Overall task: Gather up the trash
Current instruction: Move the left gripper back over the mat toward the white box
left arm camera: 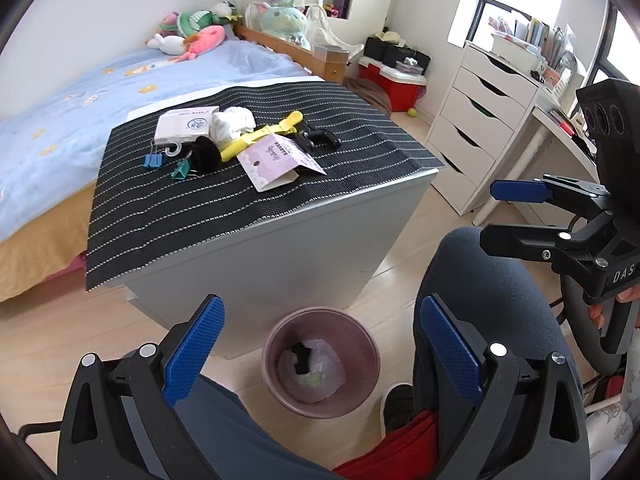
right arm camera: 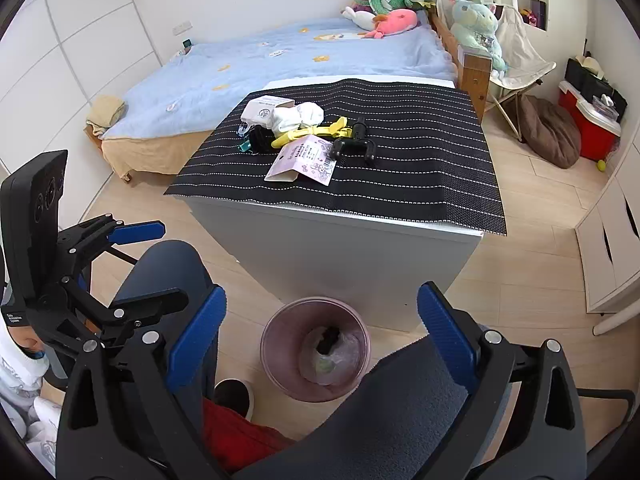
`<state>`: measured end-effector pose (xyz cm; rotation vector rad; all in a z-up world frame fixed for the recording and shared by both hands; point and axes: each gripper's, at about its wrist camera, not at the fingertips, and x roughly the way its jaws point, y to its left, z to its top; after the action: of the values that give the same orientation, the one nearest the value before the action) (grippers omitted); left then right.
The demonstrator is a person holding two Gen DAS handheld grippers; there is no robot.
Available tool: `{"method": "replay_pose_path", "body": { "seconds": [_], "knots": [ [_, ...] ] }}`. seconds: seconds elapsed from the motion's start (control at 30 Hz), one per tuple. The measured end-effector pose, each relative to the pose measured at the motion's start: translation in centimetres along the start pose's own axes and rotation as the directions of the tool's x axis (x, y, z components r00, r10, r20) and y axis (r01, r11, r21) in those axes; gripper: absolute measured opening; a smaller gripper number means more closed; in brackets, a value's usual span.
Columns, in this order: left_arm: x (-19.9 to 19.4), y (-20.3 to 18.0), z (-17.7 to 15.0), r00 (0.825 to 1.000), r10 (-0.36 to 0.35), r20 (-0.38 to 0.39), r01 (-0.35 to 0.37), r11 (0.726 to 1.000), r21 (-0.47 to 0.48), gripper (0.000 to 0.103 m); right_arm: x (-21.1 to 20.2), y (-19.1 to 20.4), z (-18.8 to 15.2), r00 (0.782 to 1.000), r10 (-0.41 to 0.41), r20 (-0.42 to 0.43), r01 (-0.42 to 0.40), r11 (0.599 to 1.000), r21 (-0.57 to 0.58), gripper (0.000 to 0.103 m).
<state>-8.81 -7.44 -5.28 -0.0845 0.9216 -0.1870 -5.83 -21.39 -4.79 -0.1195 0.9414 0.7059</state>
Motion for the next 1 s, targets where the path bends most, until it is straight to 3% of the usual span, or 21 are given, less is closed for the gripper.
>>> {"method": "replay_pose_path", "body": {
  "seconds": [0.37, 0.7, 1.0],
  "knots": [
    [-1.5, 2.8, 2.4, 0.996, 0.074, 0.052, -0.074, 0.997, -0.011, 0.095, 0.3, -0.2, 1.5, 1.000, 0.008, 0.009, -0.008, 1.000, -0.002, 0.095],
    [-2.1, 6.9, 8.8, 0.985, 0.142, 0.100, -0.141, 0.990, -0.022, 0.095, 0.4, -0.4, 3.9, 1.000, 0.006, 0.026, -0.005, 1.000, -0.022, 0.096],
    [1.1, 9.4, 14.6, 0.987, 0.152, 0.047, -0.153, 0.988, 0.017, 0.095, 1.0, -0.7, 5.3, 1.000, 0.009, 0.018, -0.008, 1.000, -0.028, 0.096]
  ]
}}
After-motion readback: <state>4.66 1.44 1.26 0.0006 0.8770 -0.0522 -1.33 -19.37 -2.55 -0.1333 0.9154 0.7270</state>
